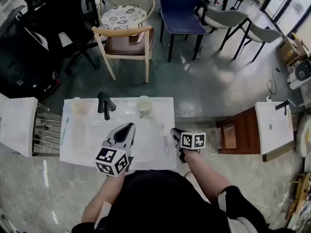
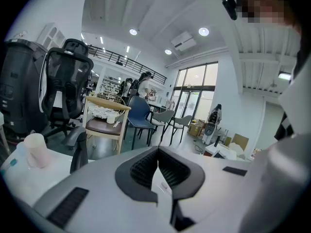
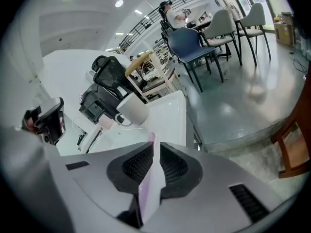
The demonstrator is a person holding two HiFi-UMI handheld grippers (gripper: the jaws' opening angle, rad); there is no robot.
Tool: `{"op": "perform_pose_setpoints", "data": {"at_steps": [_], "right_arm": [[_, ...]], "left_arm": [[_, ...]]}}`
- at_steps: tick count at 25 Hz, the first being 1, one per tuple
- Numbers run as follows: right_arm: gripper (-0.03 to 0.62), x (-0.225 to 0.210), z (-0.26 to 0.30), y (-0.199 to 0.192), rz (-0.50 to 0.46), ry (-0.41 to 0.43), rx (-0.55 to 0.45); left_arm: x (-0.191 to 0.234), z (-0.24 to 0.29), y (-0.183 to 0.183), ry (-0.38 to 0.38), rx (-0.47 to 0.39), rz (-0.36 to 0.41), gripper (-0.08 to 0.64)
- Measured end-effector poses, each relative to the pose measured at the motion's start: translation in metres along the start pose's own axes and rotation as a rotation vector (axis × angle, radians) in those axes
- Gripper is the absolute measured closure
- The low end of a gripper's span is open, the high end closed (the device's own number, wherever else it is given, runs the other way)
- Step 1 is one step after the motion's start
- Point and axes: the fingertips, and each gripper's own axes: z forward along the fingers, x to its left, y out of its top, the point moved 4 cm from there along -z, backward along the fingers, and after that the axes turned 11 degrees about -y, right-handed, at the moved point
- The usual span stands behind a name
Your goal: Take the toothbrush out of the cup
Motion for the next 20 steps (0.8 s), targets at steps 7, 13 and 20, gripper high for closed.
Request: {"op": "perform_pose_setpoints", "data": {"at_steps": [7, 13, 20], "right_arm": [[0.548, 0.017, -0.031, 0.030, -0.045, 0.115, -0.121], [0.548, 0.036, -0.081, 0.063, -0.062, 0.184, -0.264], [0.548, 0.084, -0.128, 0.100, -0.177, 0.224, -0.423]], "left_arm": [[-0.017, 0.003, 0.008, 0.021, -0.015, 0.026, 0.545], [-0.033, -0.001, 0.022, 0.054, -0.031, 0.078, 0.545], [-0.021, -0.039, 0.055, 0.113, -0.077, 0.175, 0.545]]}}
